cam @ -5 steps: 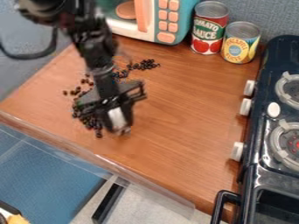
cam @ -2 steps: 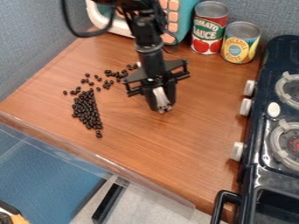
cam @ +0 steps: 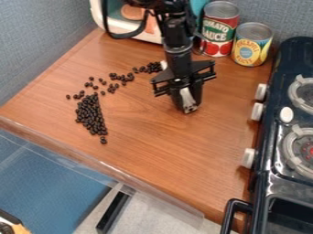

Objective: Sweep into pile

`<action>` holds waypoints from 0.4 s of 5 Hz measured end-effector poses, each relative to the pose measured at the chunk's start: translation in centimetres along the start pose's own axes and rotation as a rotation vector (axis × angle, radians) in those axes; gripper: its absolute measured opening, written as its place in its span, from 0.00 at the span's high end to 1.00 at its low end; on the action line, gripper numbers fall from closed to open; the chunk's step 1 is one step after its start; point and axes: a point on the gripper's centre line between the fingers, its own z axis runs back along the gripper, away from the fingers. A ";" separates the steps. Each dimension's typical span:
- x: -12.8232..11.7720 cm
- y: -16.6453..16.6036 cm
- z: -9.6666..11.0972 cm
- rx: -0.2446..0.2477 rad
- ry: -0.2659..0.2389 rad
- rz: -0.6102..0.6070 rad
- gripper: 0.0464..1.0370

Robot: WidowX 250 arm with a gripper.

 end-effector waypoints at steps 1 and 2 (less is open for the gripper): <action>-0.3 -2.3 0.6 -0.013 -0.016 -0.046 0.67; -0.2 -3.2 -0.3 -0.004 -0.009 -0.045 0.67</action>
